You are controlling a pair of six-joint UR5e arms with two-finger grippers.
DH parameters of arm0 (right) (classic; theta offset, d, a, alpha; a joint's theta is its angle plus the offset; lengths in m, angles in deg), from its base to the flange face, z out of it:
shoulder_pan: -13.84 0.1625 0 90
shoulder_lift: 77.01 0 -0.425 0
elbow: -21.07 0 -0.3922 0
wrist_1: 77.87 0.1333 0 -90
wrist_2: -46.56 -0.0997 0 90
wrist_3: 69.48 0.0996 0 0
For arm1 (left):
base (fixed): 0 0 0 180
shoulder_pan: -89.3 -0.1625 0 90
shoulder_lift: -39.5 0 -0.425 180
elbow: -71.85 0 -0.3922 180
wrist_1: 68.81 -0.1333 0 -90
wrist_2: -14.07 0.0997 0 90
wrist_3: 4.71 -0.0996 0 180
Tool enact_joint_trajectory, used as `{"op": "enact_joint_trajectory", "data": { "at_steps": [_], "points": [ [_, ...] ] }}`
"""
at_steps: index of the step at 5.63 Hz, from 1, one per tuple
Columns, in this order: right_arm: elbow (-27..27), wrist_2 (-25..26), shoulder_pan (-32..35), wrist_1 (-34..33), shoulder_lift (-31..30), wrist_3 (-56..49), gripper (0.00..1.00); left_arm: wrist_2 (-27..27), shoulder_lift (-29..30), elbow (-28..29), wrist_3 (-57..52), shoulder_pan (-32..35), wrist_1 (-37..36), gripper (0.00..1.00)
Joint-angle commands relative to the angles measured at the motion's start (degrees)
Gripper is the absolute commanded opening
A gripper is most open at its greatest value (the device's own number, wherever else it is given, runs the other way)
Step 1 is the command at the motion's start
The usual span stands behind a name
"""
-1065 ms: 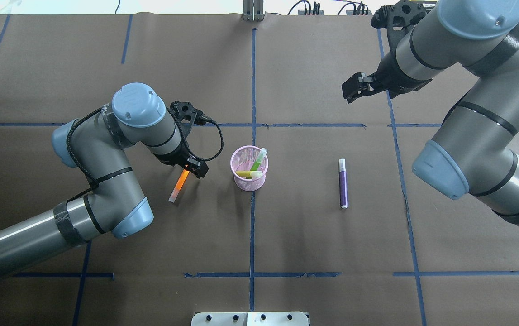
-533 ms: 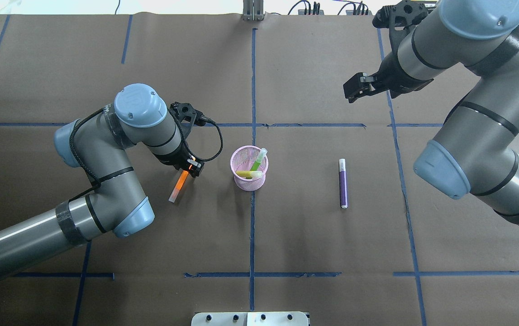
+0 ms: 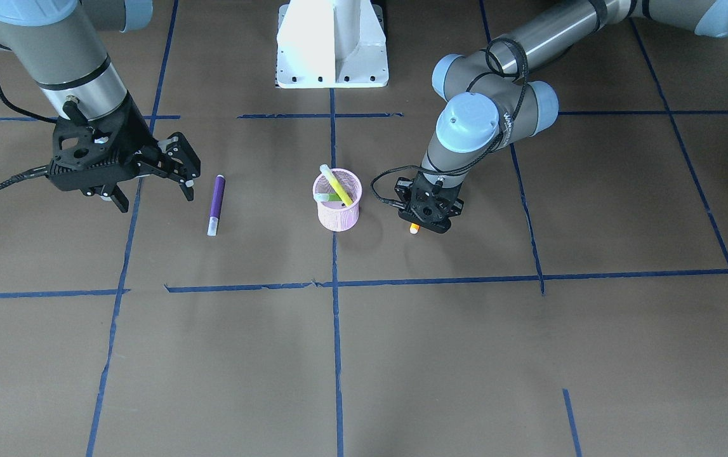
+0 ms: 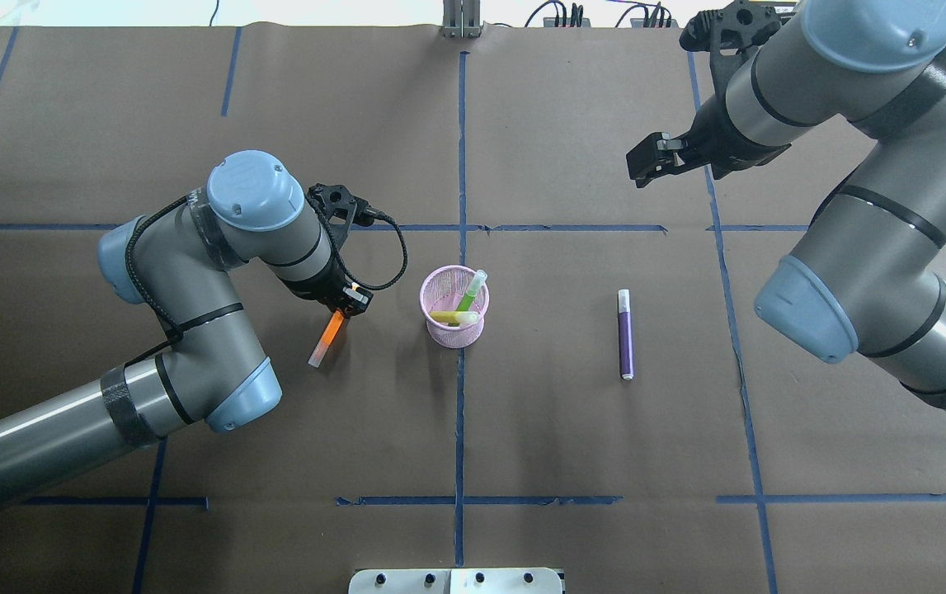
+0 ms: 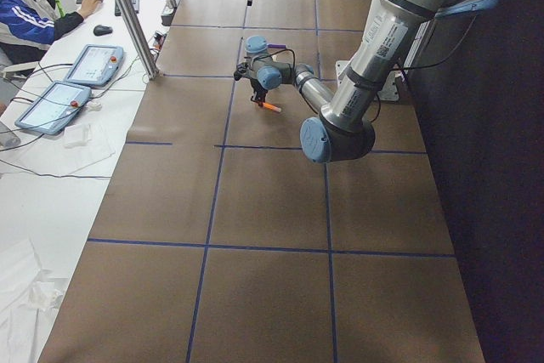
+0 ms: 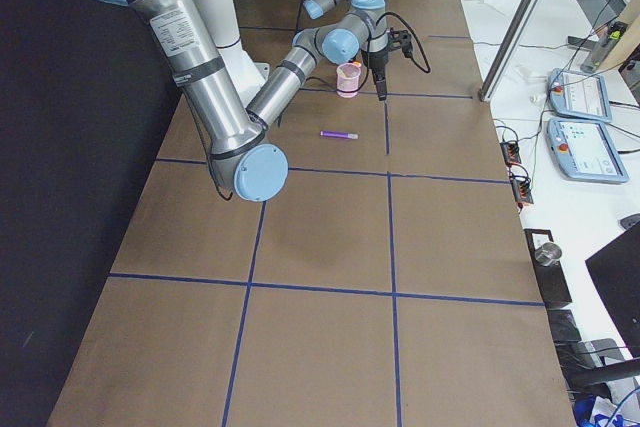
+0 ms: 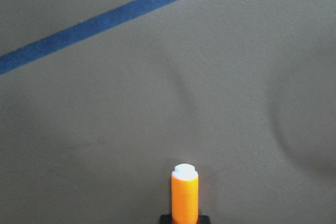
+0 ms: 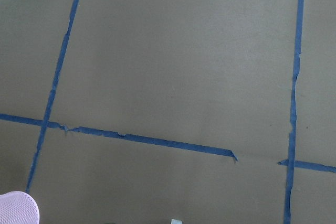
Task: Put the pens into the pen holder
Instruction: 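Lower the left gripper onto the orange highlighter and close it, then lift the orange highlighter and lower it into the pen cup with the left gripper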
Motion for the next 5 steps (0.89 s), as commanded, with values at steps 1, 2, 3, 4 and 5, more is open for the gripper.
{"op": "enact_joint_trajectory", "data": {
  "at_steps": [1,2,3,4,5],
  "points": [
    [0.45,-0.17,0.0,0.63,-1.85,0.0,1.0,0.0,0.13,-6.44,0.09,3.08,0.12,0.0],
    [0.46,-0.18,0.0,0.63,-2.05,0.0,1.0,0.0,0.22,-10.24,-0.34,4.85,0.21,0.0],
    [0.46,-0.18,0.0,0.63,-2.05,-0.09,1.0,0.09,1.35,-12.71,-0.96,6.35,2.56,0.0],
    [0.37,-0.09,0.0,0.63,-2.05,-0.09,1.0,3.31,1.89,-12.74,-0.7,6.1,9.81,0.0],
    [0.45,-0.09,0.0,0.63,-2.05,-0.09,1.0,12.56,1.37,-11.52,-0.78,3.49,20.15,0.0]
  ]
}}
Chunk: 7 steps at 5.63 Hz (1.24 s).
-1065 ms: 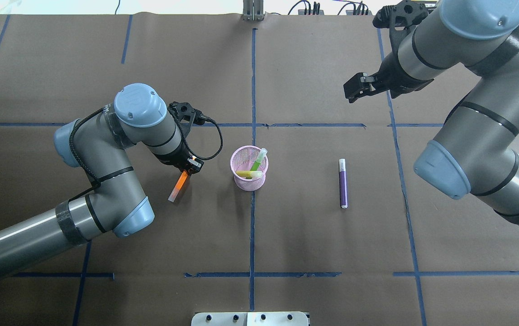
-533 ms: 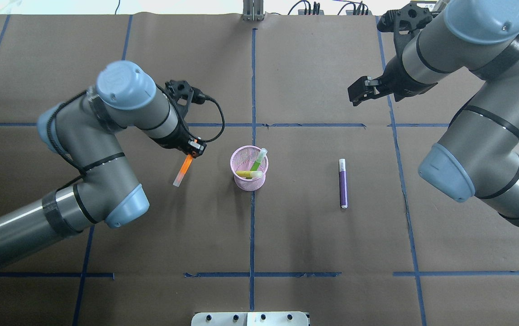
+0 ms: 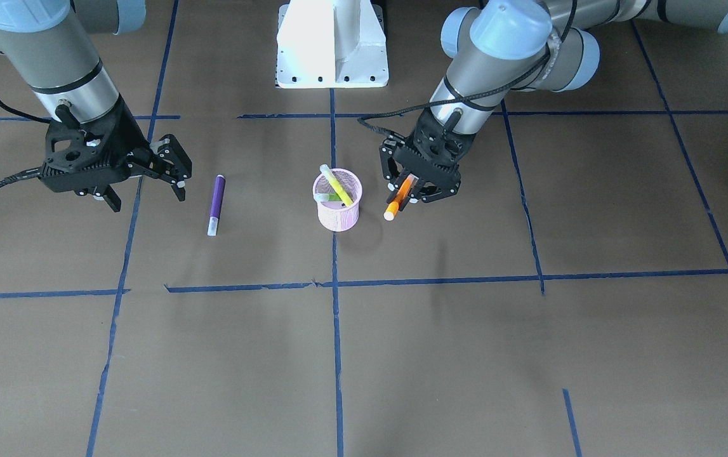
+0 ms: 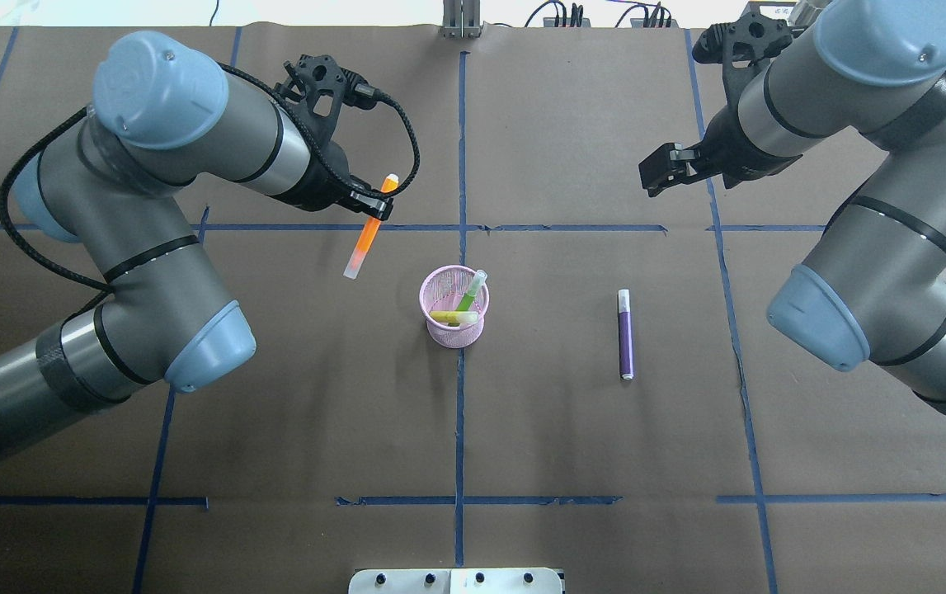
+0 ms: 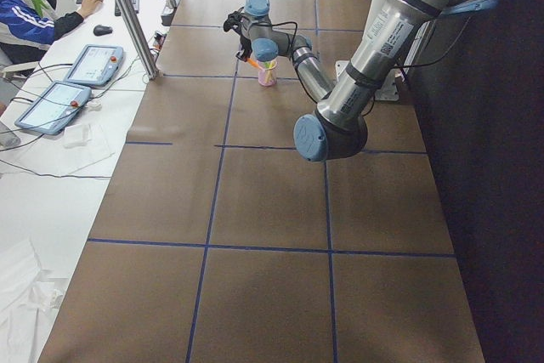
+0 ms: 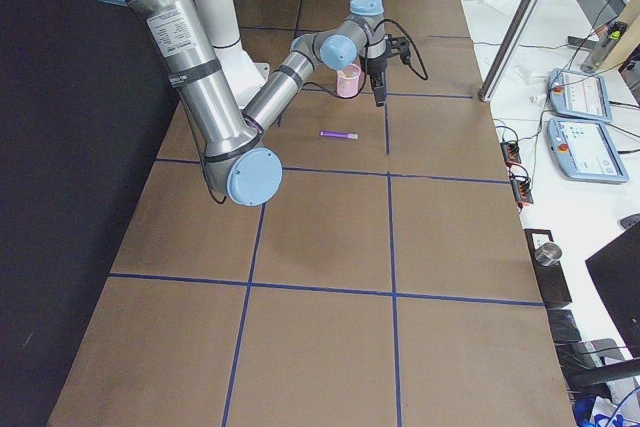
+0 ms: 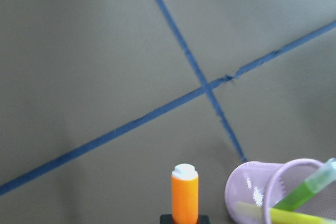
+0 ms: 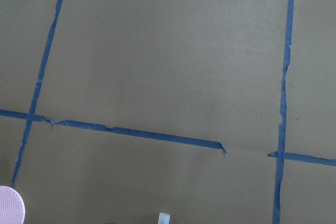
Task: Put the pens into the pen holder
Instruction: 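Lift the orange highlighter and lower it into the pen cup with the left gripper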
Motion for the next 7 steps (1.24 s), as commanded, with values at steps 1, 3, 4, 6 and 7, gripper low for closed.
{"op": "enact_joint_trajectory", "data": {
  "at_steps": [1,3,4,6,7],
  "points": [
    [0.03,0.02,0.0,0.0,-0.01,0.08,1.0,15.68,-1.13,3.69,-0.21,-5.21,21.62,0.0],
    [0.12,0.02,0.0,0.0,-0.01,0.08,1.0,21.39,-1.84,10.89,-0.22,-9.71,41.96,0.0],
    [0.12,0.02,0.0,0.0,-0.01,0.08,1.0,24.01,-4.19,16.32,-0.22,-11.21,58.07,0.0],
    [0.12,-0.07,0.0,0.0,-0.01,0.17,1.0,26.23,-3.78,19.98,-0.04,-13.06,65.87,0.0],
    [0.12,0.02,0.0,0.0,-0.1,0.08,1.0,26.23,-3.6,19.98,-0.13,-14.02,65.79,0.0]
  ]
}}
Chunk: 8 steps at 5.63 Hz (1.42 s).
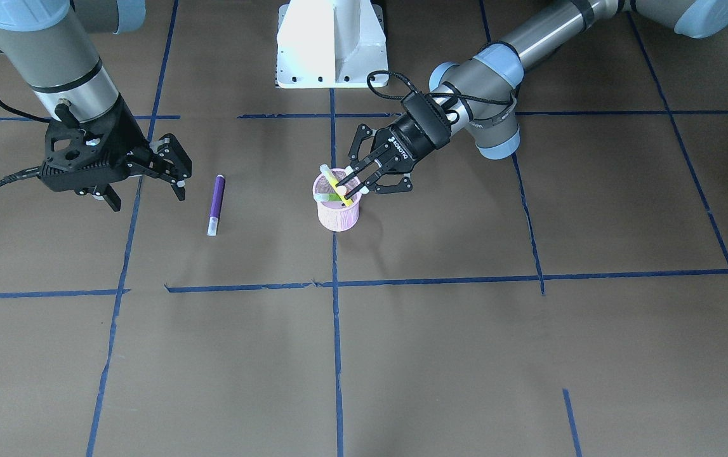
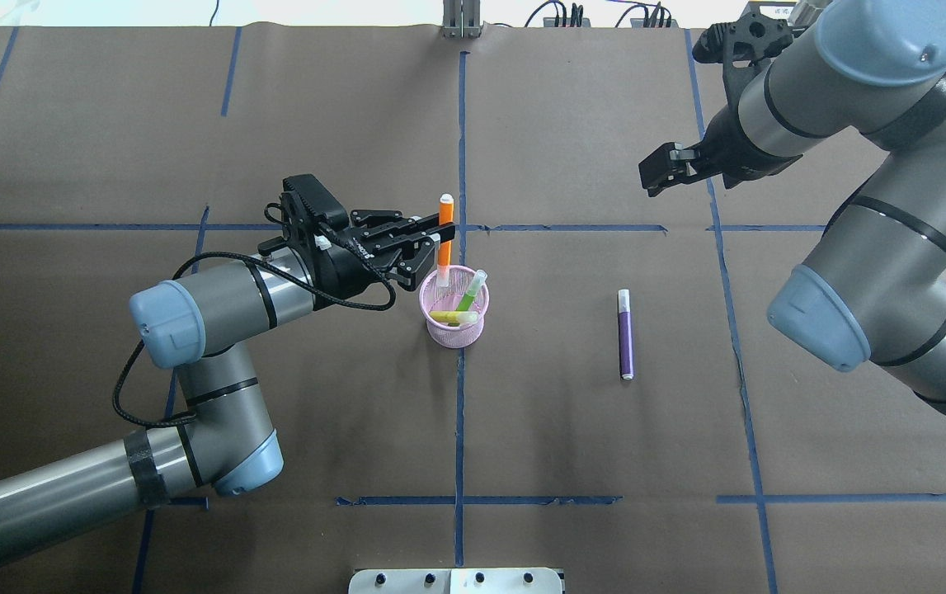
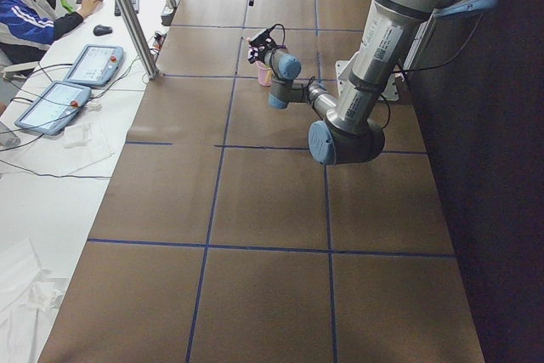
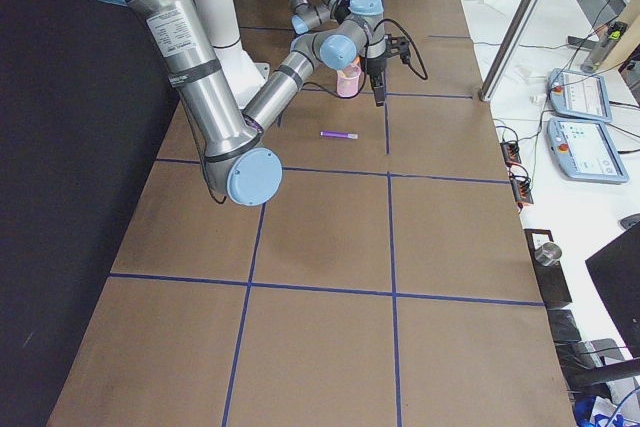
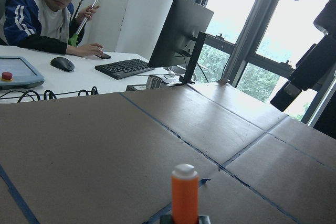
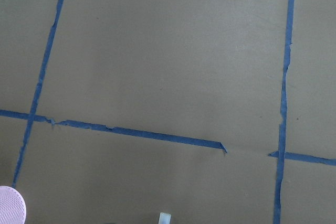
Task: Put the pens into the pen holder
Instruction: 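Lift the orange highlighter and lower it into the pen cup with the left gripper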
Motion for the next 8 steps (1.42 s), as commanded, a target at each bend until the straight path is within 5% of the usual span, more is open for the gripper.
{"op": "enact_joint_trajectory", "data": {
  "at_steps": [1,2,3,7,8],
  "points": [
    [0.0,-0.04,0.0,0.0,-0.05,0.03,1.0,0.22,0.78,-0.12,0.66,-3.5,0.62,0.12],
    [0.09,-0.04,0.0,0.0,-0.23,0.03,1.0,0.14,0.7,-0.21,0.84,-4.05,0.44,0.74],
    [0.09,-0.04,0.0,0.0,-0.23,0.03,1.0,0.22,0.96,-0.38,0.75,-3.96,0.44,1.0],
    [0.0,1.18,-1.83,0.17,-0.23,0.38,1.0,-0.65,1.23,-1.17,7.73,-1.17,-0.34,1.0],
    [-0.26,7.02,-6.11,3.92,-0.23,2.9,1.0,-5.35,1.23,-2.48,10.22,1.63,-6.27,1.0]
  ]
}}
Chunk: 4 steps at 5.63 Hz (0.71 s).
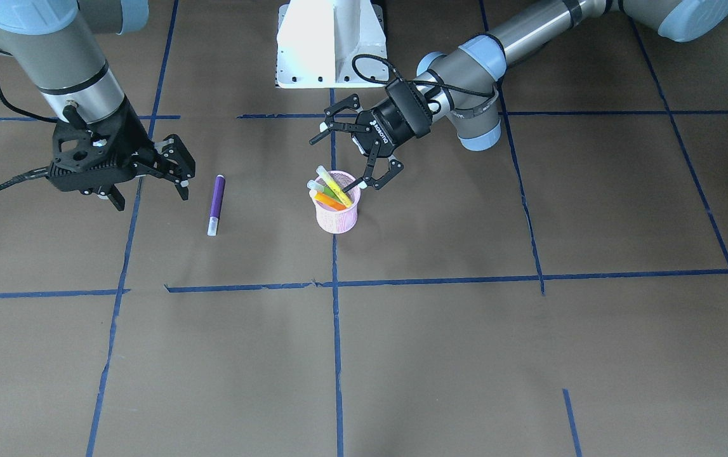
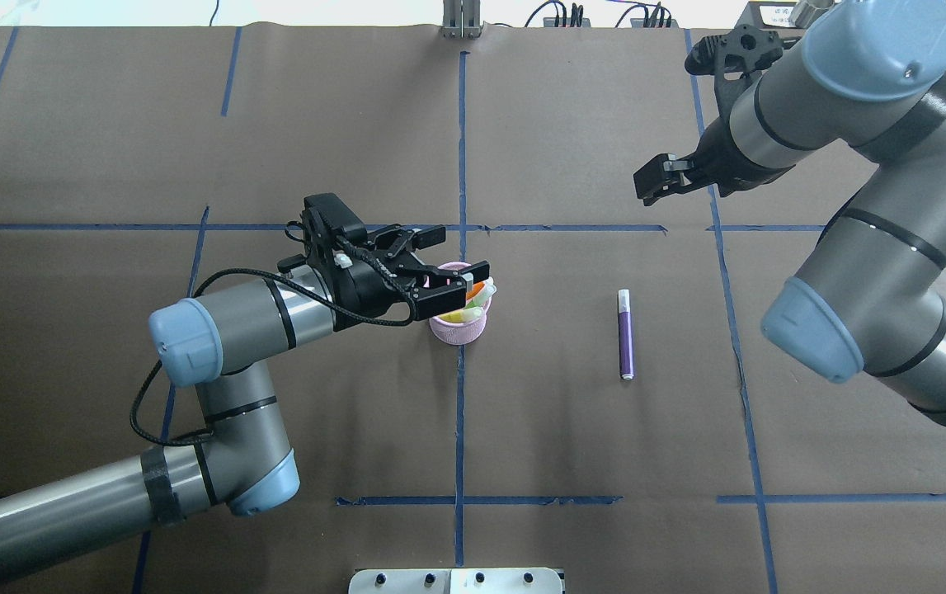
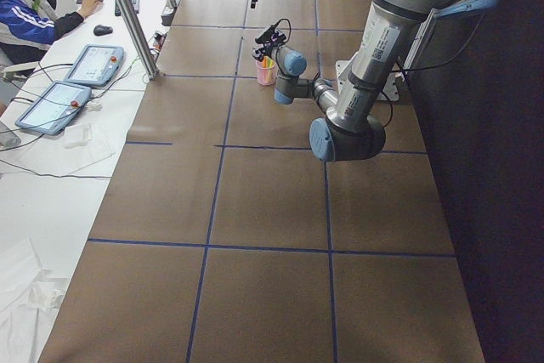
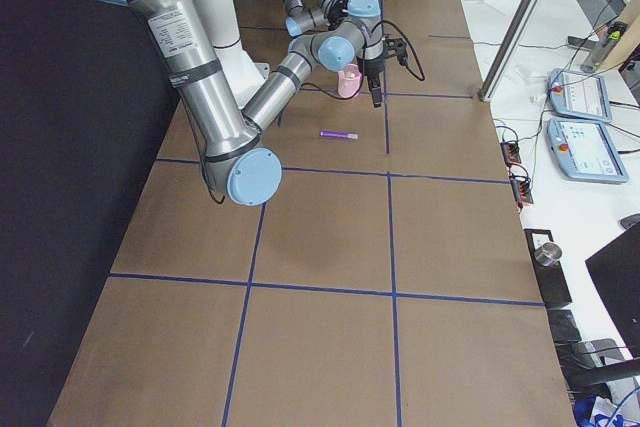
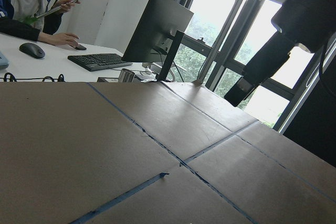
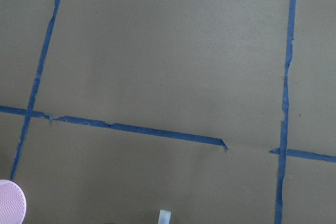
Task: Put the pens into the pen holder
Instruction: 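Withdraw the left gripper while the right gripper moves over the purple marker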
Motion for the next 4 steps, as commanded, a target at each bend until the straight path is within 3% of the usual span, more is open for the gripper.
{"op": "enact_joint_trajectory", "data": {
  "at_steps": [1,4],
  "points": [
    [-1.02,7.08,-7.2,6.43,-0.43,5.97,1.0,-12.93,0.01,-4.91,6.5,7.23,-12.17,1.0],
    [-11.45,4.58,-8.74,6.29,-0.35,7.25,1.0,-46.15,-2.43,-5.92,13.13,23.23,-22.77,1.0]
  ]
}}
